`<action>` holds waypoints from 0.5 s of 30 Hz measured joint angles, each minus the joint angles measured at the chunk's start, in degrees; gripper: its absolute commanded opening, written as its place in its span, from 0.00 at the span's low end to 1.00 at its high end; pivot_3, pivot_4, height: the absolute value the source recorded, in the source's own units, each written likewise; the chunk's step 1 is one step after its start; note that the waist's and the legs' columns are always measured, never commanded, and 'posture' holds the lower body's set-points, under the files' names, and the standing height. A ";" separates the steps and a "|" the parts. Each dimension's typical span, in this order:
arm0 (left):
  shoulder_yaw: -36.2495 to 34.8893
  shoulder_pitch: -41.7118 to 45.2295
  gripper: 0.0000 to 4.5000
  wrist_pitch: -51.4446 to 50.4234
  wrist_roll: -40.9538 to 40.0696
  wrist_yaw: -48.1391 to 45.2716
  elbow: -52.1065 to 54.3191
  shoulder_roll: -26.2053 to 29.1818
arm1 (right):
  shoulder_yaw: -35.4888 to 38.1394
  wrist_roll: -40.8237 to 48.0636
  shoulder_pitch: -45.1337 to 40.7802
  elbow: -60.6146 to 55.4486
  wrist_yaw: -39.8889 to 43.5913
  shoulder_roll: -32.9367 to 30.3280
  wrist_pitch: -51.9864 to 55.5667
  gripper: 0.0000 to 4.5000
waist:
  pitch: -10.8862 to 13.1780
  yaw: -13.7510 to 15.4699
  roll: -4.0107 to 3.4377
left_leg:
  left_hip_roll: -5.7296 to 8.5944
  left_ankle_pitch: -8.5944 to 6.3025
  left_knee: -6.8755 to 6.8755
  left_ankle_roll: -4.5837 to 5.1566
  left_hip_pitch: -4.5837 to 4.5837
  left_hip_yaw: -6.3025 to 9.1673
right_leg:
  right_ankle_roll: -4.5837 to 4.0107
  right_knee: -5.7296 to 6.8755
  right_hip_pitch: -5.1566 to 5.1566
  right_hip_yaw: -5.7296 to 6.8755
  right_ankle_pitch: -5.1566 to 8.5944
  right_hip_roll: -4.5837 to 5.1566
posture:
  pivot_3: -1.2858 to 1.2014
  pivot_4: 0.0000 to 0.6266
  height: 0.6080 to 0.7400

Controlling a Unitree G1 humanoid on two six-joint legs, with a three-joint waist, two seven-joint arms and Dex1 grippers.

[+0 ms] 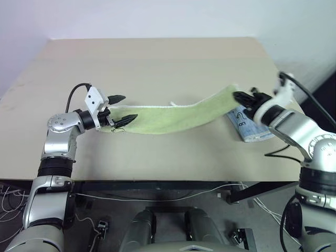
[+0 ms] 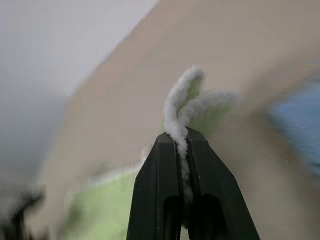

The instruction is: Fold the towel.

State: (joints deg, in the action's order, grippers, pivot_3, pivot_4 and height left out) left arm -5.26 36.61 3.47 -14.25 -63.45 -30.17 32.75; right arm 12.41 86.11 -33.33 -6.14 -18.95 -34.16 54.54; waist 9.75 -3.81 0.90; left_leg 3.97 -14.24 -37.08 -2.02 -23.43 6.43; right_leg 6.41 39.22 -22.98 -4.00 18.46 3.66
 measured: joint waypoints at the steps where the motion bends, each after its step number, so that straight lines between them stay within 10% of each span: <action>1: 0.04 0.06 1.00 0.04 0.00 0.06 0.00 -0.53 | -3.94 -2.47 -1.98 -1.13 2.97 0.37 1.55 0.01 | 0.00 -0.06 0.00 | 0.00 0.00 0.00 0.00 0.00 0.00 | 0.00 -0.01 0.00 0.01 0.00 0.00 | 0.52 0.24 1.00; 15: 0.27 -1.99 1.00 0.41 -0.18 1.95 2.63 -1.80 | -24.43 -36.39 -16.21 21.30 25.92 19.39 -0.62 0.01 | 0.00 0.03 0.01 | 0.09 0.01 0.02 -0.01 -0.15 0.02 | 0.00 0.02 -0.23 0.02 0.00 0.03 | 0.52 0.24 1.00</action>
State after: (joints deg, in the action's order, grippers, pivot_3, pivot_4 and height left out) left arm -4.99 34.63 3.88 -14.43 -61.49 -27.54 30.95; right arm -12.02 49.72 -49.54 15.17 6.97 -14.77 53.92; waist 9.75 -3.78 0.90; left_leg 4.06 -14.24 -37.06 -2.03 -23.58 6.45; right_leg 6.41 39.24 -23.21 -3.98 18.45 3.68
